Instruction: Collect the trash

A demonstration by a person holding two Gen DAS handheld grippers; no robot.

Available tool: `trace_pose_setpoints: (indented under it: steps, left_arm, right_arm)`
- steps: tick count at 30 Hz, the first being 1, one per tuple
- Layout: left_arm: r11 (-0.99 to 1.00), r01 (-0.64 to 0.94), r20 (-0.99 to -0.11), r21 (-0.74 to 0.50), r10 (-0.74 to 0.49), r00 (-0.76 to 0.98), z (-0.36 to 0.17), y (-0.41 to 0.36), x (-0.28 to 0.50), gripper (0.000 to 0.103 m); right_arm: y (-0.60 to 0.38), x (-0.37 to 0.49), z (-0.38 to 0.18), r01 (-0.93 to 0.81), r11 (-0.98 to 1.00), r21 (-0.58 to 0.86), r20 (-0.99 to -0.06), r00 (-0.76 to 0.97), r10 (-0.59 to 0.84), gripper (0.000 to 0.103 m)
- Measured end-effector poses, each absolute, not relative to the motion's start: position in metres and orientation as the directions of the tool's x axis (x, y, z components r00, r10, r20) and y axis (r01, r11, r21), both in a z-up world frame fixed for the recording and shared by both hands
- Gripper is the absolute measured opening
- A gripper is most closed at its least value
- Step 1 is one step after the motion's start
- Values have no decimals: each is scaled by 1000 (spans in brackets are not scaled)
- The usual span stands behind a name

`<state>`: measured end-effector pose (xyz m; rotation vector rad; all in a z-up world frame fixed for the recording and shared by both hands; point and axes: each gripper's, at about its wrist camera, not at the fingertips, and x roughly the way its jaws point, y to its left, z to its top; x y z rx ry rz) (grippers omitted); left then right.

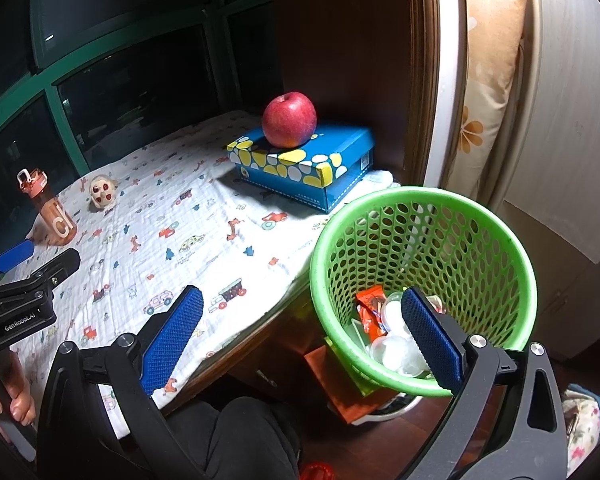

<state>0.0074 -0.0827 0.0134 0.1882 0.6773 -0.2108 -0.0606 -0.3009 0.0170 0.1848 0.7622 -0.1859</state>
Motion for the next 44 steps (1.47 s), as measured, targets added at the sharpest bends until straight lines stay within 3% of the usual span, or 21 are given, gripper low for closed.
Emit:
trace_pose_setpoints:
  steps: [44]
  left_arm:
    - [969, 220, -630, 113, -102, 770, 16, -80, 9, 96]
  right_arm:
    - [-296, -58, 16, 217, 970, 110, -697, 712, -80, 98]
